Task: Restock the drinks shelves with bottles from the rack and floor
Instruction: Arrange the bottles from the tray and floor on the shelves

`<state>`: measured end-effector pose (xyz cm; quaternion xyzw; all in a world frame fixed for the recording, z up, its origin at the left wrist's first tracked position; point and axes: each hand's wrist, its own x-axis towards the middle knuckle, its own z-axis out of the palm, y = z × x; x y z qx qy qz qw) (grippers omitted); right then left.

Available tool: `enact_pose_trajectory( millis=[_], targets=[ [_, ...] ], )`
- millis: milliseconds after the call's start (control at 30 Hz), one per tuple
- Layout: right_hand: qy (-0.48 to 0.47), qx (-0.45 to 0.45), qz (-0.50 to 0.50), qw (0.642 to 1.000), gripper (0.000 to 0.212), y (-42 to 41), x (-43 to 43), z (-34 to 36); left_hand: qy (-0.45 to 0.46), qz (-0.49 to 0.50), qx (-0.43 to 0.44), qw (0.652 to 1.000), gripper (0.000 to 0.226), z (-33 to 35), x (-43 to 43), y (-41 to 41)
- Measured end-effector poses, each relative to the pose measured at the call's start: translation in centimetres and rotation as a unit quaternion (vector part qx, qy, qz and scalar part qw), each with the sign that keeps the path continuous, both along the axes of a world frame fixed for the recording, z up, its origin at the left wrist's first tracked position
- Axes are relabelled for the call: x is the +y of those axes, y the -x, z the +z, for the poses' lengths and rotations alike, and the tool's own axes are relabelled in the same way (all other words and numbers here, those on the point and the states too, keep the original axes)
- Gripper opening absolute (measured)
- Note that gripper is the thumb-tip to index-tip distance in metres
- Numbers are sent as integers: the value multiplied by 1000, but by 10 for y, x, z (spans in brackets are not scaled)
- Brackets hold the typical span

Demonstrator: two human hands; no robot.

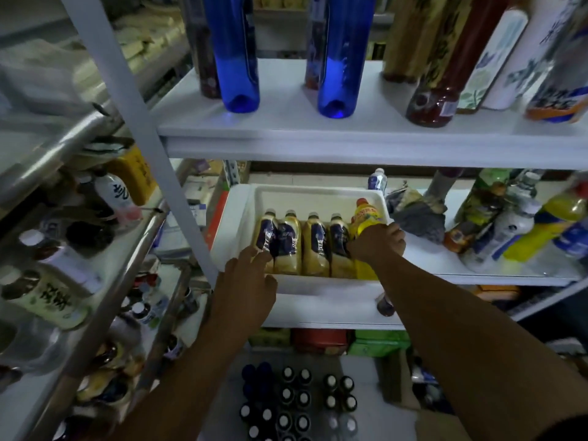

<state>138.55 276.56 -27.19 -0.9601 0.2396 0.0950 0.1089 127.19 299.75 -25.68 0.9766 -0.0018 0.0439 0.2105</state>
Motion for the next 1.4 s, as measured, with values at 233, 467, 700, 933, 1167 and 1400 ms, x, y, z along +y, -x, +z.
enact_pose_trajectory(
  millis=[233,467,700,933,1167,1400],
  targets=[
    [58,-11,71,996,93,-16,-7,-17,56,-14,35,998,38,-18,-27,-23],
    [-367,-139,-21,919,55,-9,-37,-1,9,-66,59,996,20,-33,-105,-73],
    [-568,-255,-75,779,42,49,-82,31,-135,-56,33,989,59,-84,-182,-162],
    [-645,-228,-47,727,32,98,-119,8,-190,-85,134,969,116,-117,-185,-238],
    [-659,-186,-70,726,51,126,-121,-27,-155,-54,227,960,121,-118,-201,-255],
    [-698,-202,-155,669,37,134,-113,-33,287,-26,140,947,104,-97,-206,-210]
  ],
)
